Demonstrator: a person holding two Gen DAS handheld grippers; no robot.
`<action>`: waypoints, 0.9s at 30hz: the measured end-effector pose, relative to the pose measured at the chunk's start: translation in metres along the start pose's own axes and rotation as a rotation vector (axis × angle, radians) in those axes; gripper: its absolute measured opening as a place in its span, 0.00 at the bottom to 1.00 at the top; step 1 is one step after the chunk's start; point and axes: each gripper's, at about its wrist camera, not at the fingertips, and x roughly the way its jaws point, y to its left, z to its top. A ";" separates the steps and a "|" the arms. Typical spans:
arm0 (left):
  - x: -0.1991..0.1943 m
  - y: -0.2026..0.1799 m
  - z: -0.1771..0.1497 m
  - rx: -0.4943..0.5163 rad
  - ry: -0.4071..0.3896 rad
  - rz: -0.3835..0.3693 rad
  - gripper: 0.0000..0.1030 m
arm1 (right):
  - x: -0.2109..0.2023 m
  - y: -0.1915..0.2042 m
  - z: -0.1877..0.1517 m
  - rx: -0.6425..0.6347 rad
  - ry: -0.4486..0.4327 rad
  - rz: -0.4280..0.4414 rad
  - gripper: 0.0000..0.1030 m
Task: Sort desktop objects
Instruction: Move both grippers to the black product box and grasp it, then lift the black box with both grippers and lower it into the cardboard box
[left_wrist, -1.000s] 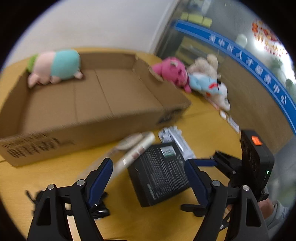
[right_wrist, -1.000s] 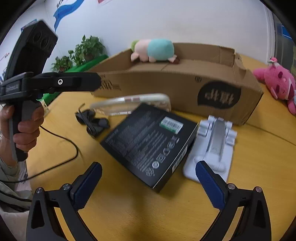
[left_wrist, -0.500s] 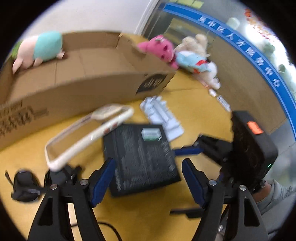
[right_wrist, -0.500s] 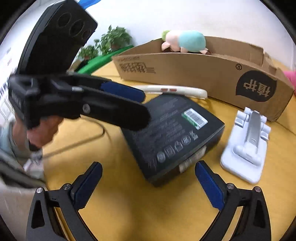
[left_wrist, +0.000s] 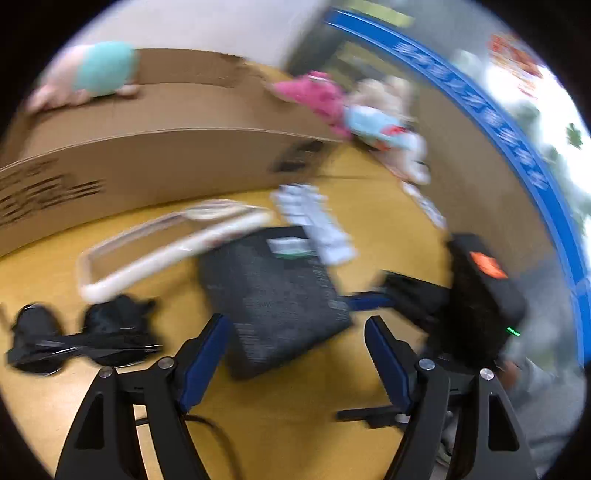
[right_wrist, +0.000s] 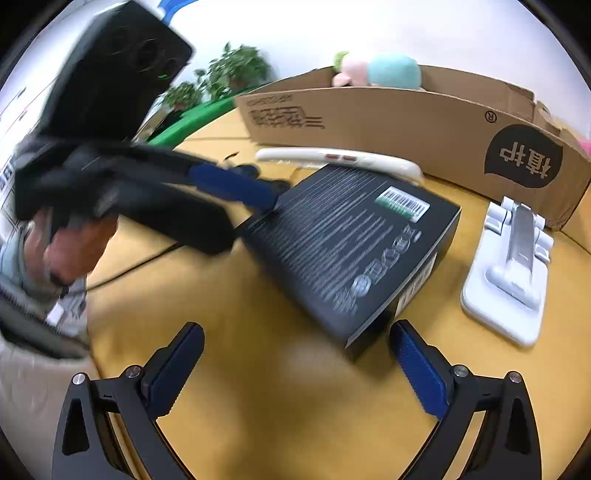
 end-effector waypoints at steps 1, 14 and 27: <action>0.005 0.009 0.002 -0.042 0.010 0.029 0.73 | -0.003 0.001 -0.001 -0.020 0.001 -0.040 0.99; 0.028 -0.002 -0.006 -0.080 0.046 0.022 0.64 | 0.011 -0.008 0.012 -0.021 -0.019 -0.170 0.90; -0.065 -0.057 0.069 0.123 -0.255 0.071 0.63 | -0.078 0.020 0.067 -0.125 -0.244 -0.337 0.90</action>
